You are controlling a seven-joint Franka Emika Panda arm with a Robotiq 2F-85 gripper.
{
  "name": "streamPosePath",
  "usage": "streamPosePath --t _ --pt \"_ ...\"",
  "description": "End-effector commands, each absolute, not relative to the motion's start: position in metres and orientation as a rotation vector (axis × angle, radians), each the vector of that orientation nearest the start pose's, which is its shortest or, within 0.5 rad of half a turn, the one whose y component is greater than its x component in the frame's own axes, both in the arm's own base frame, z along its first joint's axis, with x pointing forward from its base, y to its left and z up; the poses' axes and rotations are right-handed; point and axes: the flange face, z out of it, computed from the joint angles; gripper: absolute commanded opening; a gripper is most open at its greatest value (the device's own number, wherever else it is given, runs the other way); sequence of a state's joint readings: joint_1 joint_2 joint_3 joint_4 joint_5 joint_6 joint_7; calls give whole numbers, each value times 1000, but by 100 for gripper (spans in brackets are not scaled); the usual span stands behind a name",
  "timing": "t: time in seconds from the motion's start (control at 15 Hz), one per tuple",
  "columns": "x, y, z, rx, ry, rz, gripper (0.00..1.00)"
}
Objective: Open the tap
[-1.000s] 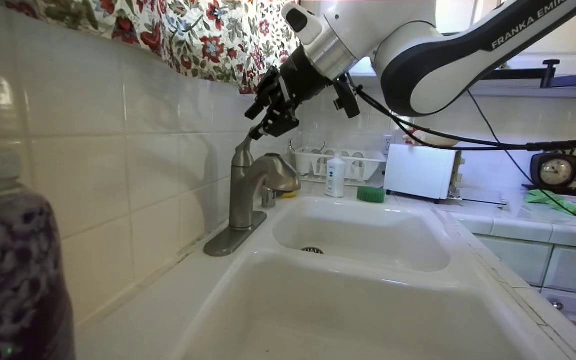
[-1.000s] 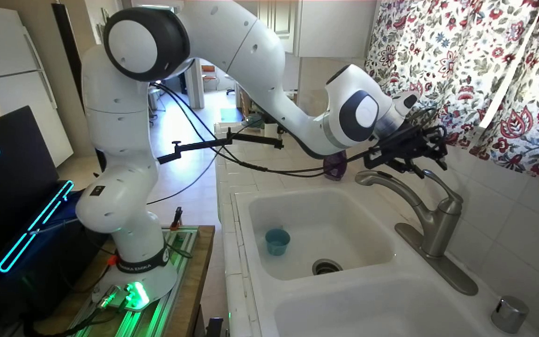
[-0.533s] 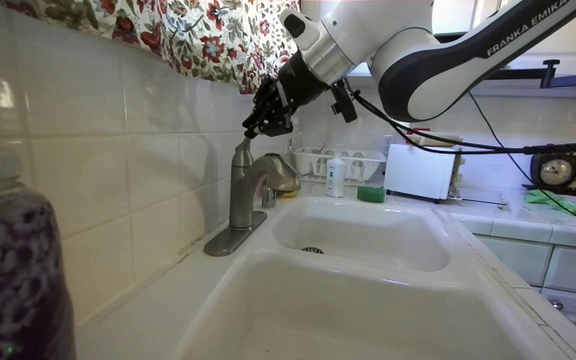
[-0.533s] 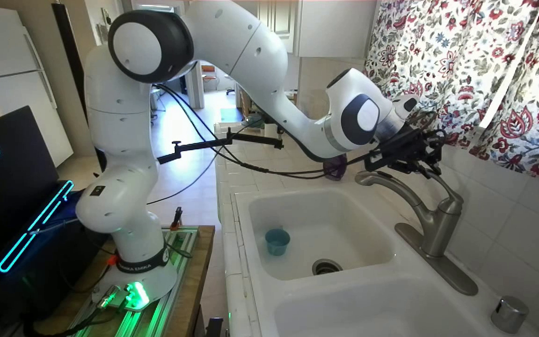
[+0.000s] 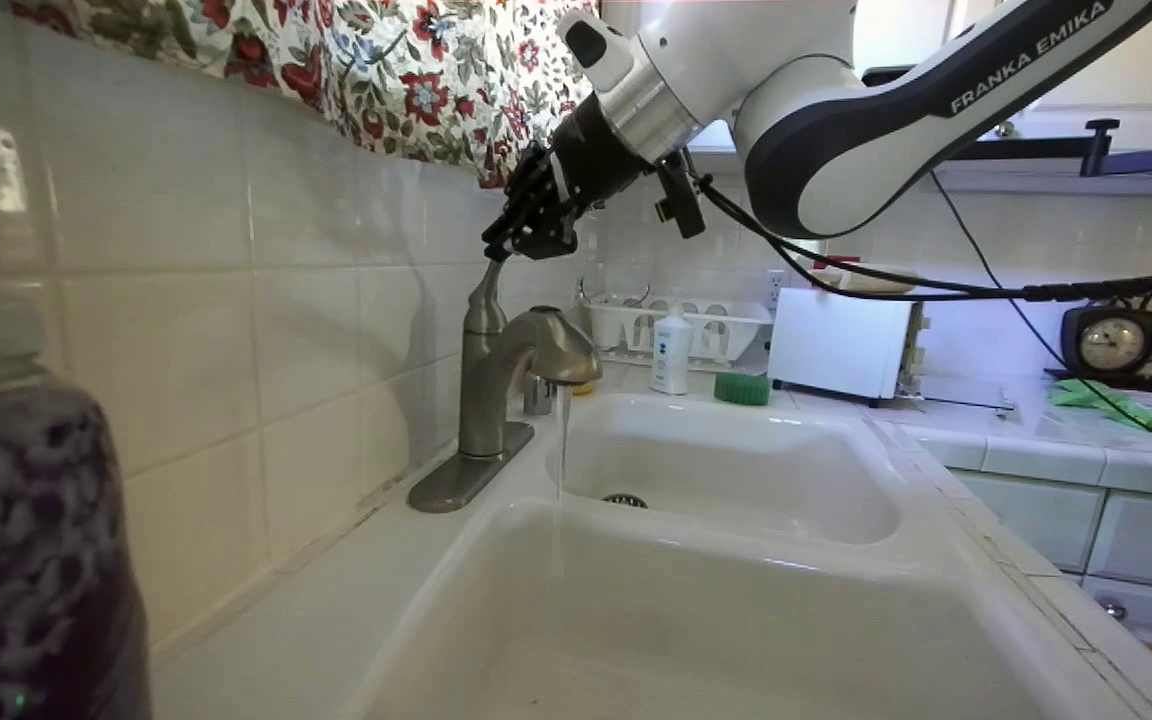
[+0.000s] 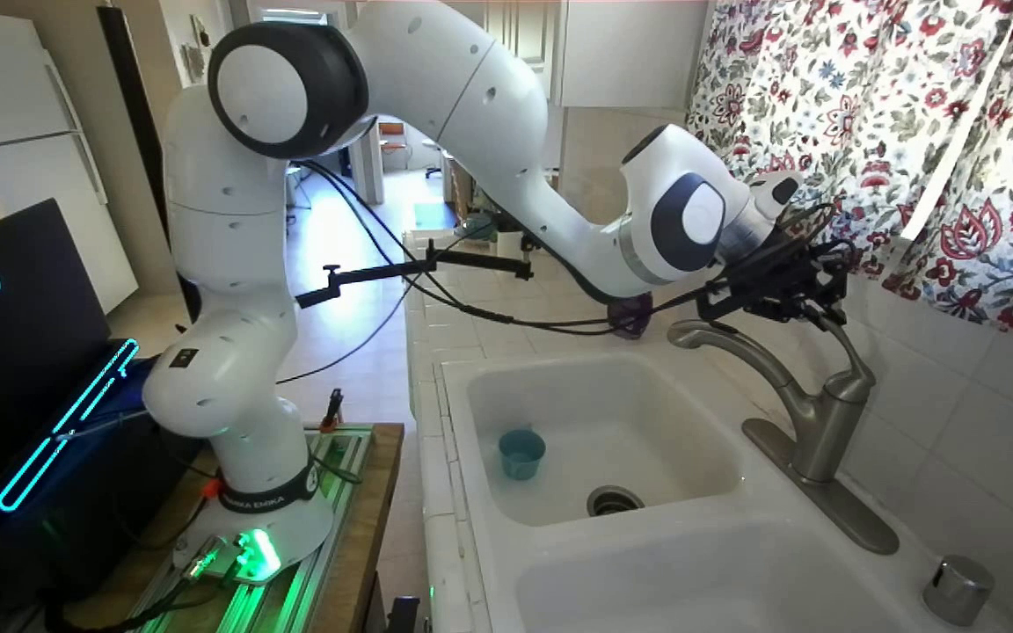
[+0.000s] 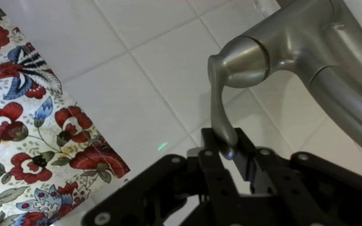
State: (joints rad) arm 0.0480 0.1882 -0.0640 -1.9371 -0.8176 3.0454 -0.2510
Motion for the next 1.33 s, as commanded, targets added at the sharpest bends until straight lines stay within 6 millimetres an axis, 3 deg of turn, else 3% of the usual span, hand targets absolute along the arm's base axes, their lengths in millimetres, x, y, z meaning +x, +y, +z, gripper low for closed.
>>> streamPosePath --t 0.0,0.4,0.47,0.67,1.07,1.27 --pt "642 38 491 2135 1082 1093 5" --pt "645 33 489 2275 947 1203 5" --pt "644 35 489 2296 931 1210 44" --pt "637 47 496 2356 910 1237 57" --pt "607 116 516 2468 1062 1273 99" --pt "592 117 551 2520 1050 1271 100"
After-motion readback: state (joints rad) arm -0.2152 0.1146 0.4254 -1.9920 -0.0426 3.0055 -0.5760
